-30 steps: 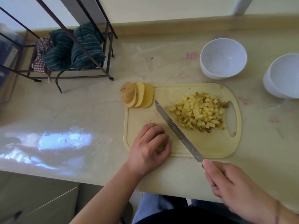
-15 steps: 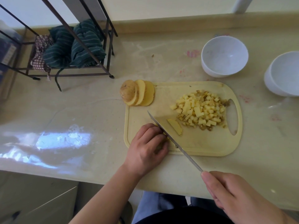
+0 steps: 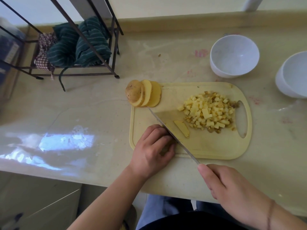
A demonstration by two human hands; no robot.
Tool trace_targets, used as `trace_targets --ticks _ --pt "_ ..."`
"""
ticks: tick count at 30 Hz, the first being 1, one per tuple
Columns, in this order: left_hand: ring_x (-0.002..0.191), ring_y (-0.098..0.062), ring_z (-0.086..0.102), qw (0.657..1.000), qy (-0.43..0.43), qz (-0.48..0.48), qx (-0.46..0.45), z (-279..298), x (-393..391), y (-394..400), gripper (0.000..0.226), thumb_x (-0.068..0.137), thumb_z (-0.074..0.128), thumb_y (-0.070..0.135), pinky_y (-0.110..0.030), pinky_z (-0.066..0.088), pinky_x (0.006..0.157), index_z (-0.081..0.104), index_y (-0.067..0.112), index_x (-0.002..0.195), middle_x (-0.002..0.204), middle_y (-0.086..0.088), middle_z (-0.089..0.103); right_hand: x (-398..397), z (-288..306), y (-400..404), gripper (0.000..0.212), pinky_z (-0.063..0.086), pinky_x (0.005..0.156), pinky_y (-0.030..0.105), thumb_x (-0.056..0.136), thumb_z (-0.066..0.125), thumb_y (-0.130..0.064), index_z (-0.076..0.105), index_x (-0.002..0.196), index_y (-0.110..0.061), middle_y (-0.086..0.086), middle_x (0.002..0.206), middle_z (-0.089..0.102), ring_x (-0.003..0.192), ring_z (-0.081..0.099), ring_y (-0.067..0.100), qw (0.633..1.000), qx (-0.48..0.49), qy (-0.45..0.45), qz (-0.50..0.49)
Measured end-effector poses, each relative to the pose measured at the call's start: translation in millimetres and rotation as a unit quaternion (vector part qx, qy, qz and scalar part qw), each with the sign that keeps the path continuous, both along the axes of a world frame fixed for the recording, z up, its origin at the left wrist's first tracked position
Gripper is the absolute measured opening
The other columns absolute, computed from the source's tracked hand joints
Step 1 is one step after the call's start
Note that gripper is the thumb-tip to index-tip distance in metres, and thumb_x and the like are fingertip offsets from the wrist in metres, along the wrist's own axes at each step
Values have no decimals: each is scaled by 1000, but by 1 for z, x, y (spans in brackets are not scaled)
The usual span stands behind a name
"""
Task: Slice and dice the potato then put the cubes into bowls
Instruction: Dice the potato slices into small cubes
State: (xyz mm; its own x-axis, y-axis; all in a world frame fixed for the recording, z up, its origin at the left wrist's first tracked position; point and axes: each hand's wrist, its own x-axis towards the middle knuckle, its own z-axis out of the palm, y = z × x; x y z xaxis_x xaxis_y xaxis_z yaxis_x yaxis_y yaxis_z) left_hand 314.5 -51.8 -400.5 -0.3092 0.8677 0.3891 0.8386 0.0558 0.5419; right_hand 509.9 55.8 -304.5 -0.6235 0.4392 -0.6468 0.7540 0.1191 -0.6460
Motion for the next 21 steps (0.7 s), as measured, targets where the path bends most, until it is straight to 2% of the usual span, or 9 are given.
trace_targets --ticks 2,6,9,13,17,21 --pt "100 -34 66 1000 2 -3 1 0 0 0 13 85 79 9 -39 55 90 77 -2 91 100 -15 71 1 -3 2 66 33 54 29 83 24 -75 38 62 -15 -4 50 36 48 32 7 1000 -2 12 -5" --pt "99 -32 64 1000 4 1 5 2 0 1 11 83 80 7 -37 55 90 75 -2 89 98 -14 70 11 -2 7 66 30 51 24 79 28 -80 39 64 -16 -4 51 34 48 29 6 1000 -18 14 -19" --pt "97 -32 64 1000 10 -1 4 1 1 0 10 84 80 7 -36 54 90 75 -1 87 96 -13 69 13 5 7 62 27 45 17 86 28 -72 37 60 -16 -5 47 31 44 26 7 999 -36 6 -39" --pt "96 -30 63 1000 7 2 2 1 1 -1 9 85 80 7 -35 53 91 75 0 86 94 -12 68 12 11 7 56 21 37 12 80 34 -64 36 65 -10 -4 50 28 40 21 8 994 -95 -1 -63" --pt "96 -32 63 1000 7 -4 6 3 0 -5 10 85 80 7 -36 53 90 75 -1 86 95 -13 68 11 15 7 60 23 37 11 81 34 -65 36 66 -6 -3 50 30 38 23 7 993 -106 1 -50" --pt "95 -33 63 1000 17 11 7 2 -2 -14 9 86 80 7 -38 54 89 75 -1 85 95 -14 69 12 19 4 62 27 42 13 78 32 -70 39 63 -11 -3 48 35 39 31 5 996 -88 -1 -20"
